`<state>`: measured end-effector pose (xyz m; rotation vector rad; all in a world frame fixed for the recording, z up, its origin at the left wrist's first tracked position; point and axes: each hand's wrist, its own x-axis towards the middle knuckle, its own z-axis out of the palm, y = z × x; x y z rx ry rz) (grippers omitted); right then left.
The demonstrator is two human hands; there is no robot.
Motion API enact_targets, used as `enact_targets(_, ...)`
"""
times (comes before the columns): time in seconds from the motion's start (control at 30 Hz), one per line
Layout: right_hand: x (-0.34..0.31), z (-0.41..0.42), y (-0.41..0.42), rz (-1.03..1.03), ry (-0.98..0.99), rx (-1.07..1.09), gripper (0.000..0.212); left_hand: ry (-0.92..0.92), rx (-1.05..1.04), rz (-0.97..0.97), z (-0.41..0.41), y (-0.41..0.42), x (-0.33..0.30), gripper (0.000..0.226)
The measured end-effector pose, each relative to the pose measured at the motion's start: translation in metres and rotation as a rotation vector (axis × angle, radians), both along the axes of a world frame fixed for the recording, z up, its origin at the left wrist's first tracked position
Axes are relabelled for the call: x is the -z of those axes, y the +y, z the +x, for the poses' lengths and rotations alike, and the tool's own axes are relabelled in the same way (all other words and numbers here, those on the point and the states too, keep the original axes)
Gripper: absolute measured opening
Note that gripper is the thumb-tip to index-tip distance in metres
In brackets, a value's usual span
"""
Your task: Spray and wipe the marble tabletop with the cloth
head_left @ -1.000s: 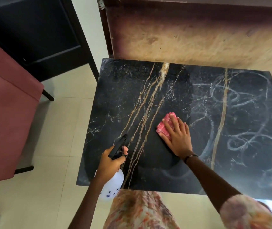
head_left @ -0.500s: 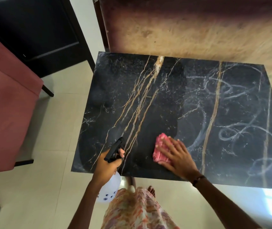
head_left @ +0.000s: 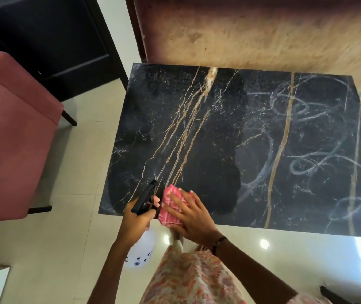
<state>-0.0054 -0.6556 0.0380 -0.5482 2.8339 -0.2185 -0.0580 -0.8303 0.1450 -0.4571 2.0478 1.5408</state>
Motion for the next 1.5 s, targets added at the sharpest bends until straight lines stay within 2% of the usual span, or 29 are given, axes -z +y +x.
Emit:
enact_targets(0.1, 0.002, 0.024, 0.054, 0.044, 0.047, 0.041, 0.058, -0.041, -0.049, -0.012, 0.006, -0.001, 0.002, 0.027)
enact_targets(0.2, -0.001, 0.014, 0.098, 0.082, 0.037, 0.230, 0.058, -0.060, -0.074, 0.009, 0.010, -0.004, 0.004, 0.017)
enact_targets(0.33, -0.008, -0.031, 0.080, 0.082, 0.013, 0.436, 0.062, -0.060, -0.056, 0.016, 0.015, -0.001, 0.006, 0.015)
enact_targets(0.4, -0.006, -0.040, 0.052, 0.059, 0.010, 0.394, 0.061, -0.050, -0.029, 0.018, 0.016, 0.006, 0.003, 0.020)
enact_targets(0.5, 0.003, -0.016, 0.025, 0.045, 0.011, 0.146, 0.061, -0.010, 0.042, 0.011, 0.017, 0.018, 0.000, 0.028)
enact_targets(0.57, 0.007, 0.010, 0.037, 0.026, 0.028, 0.045, 0.061, 0.006, 0.073, 0.017, 0.017, 0.025, 0.000, 0.025)
enact_targets(0.63, 0.006, 0.034, 0.066, 0.021, 0.051, 0.039, 0.059, 0.011, 0.095, 0.026, 0.018, 0.032, 0.001, 0.026)
enact_targets(0.73, 0.005, 0.063, 0.136, 0.072, 0.076, 0.158, 0.058, 0.006, 0.110, 0.023, 0.022, 0.046, -0.002, 0.028)
enact_targets(0.83, -0.002, 0.058, 0.197, 0.127, 0.049, 0.334, 0.059, 0.012, 0.112, 0.027, 0.028, 0.060, -0.006, 0.031)
enact_targets(0.97, -0.005, 0.016, 0.192, 0.115, 0.043, 0.533, 0.060, 0.007, 0.111, 0.011, 0.034, 0.074, -0.003, 0.033)
enact_targets(1.07, 0.001, 0.009, 0.156, 0.080, 0.060, 0.443, 0.059, 0.018, 0.144, 0.017, 0.040, 0.088, -0.003, 0.029)
enact_targets(1.17, 0.005, 0.044, 0.139, 0.060, 0.064, 0.211, 0.057, 0.041, 0.173, 0.009, 0.042, 0.101, -0.005, 0.027)
enact_targets(1.23, 0.007, 0.077, 0.155, 0.056, 0.071, 0.162, 0.057, 0.044, 0.194, 0.014, 0.043, 0.111, -0.006, 0.026)
enact_targets(1.37, 0.006, 0.118, 0.227, 0.097, 0.062, 0.346, 0.058, 0.028, 0.219, 0.026, 0.044, 0.129, -0.007, 0.026)
enact_targets(1.5, -0.006, 0.093, 0.264, 0.122, 0.020, 0.596, 0.060, 0.023, 0.215, 0.042, 0.042, 0.142, -0.011, 0.025)
